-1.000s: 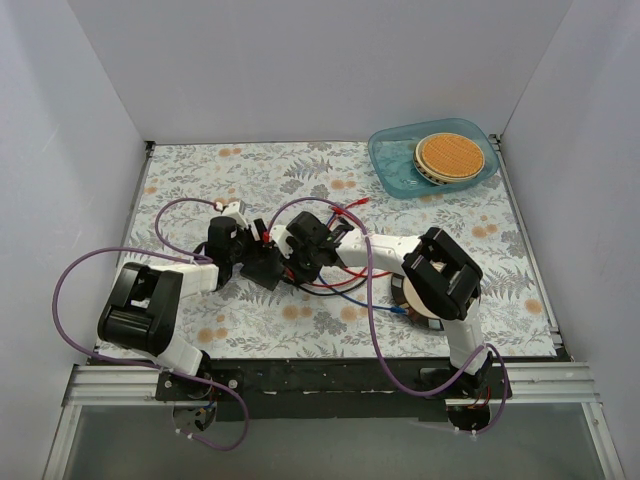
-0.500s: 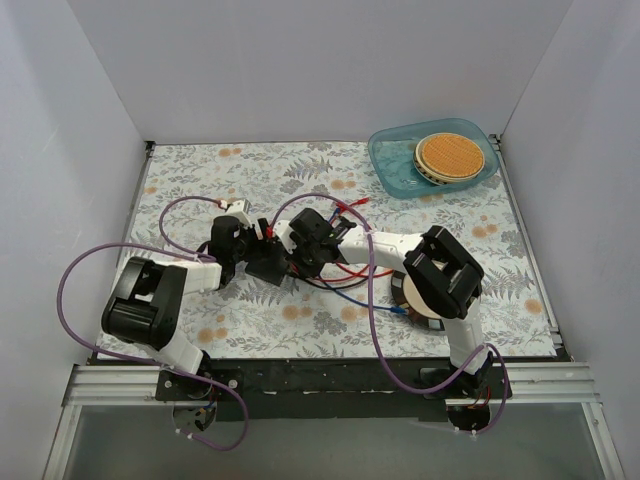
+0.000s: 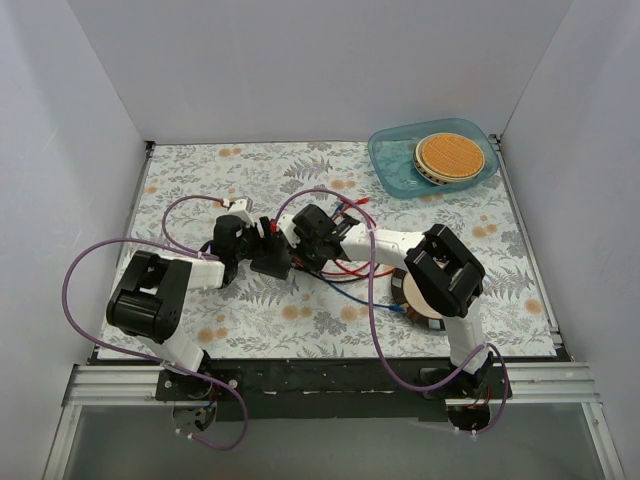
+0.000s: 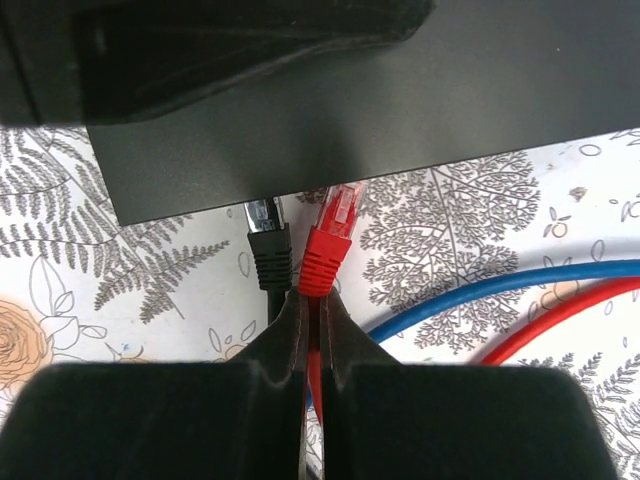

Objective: Insert the plug into the switch port

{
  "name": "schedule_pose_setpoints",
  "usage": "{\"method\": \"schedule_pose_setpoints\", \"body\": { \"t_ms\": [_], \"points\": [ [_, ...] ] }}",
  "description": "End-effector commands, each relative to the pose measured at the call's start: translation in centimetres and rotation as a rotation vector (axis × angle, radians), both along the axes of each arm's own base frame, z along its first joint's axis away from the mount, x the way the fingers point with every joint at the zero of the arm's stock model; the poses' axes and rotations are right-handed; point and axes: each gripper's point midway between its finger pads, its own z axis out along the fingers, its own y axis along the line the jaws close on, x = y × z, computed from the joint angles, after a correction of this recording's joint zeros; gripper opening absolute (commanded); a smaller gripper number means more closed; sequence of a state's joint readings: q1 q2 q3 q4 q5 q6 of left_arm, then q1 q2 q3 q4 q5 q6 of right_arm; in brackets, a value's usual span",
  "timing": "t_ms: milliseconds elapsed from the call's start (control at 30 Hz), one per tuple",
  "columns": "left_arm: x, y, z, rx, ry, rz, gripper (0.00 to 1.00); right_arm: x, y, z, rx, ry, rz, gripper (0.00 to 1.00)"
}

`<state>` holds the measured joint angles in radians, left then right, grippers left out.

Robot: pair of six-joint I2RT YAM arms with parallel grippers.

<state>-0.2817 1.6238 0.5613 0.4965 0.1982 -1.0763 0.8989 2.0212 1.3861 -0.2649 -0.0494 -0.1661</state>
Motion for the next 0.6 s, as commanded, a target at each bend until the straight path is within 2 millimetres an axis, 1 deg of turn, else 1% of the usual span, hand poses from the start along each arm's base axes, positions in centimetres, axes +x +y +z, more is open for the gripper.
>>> {"method": "schedule_pose_setpoints", "body": {
  "t_ms": [0, 67, 100, 200, 300, 333, 467, 533, 567],
  "points": [
    [-7.7, -6.1, -1.9, -0.127, 0.244, -0.279, 0.71, 6.1, 3.8, 2.3, 0.151, -0.235, -0.033, 0.01],
    [-7.2, -5.8, -1.8, -0.106, 0.236, -0.258, 0.74, 6.0, 3.9, 2.2, 0.15, -0.233, -0.023, 0.01],
    [-6.4, -5.3, -1.9, -0.073, 0.231, -0.223, 0.77, 6.0, 4.0, 2.2, 0.15, -0.232, -0.021, 0.01],
    [-4.9, -4.5, -1.9, -0.023, 0.216, -0.17, 0.78, 6.0, 3.9, 2.2, 0.149, -0.23, -0.02, 0.01],
    [-3.9, -4.2, -1.8, -0.022, 0.214, -0.152, 0.78, 5.7, 4.1, 2.4, 0.153, -0.23, 0.007, 0.01],
    [-3.7, -4.1, -2.1, -0.021, 0.224, -0.148, 0.78, 5.1, 4.4, 2.3, 0.167, -0.209, 0.037, 0.01],
    [-3.1, -3.5, -2.8, -0.003, 0.239, -0.115, 0.77, 4.8, 4.5, 2.4, 0.169, -0.205, 0.062, 0.01],
    [-2.8, -3.2, -2.8, 0.002, 0.237, -0.099, 0.78, 4.6, 4.6, 2.4, 0.178, -0.197, 0.081, 0.01],
    [-2.7, -3.1, -2.6, 0.003, 0.231, -0.094, 0.78, 4.1, 4.3, 2.1, 0.165, -0.177, 0.089, 0.01]
  ]
}}
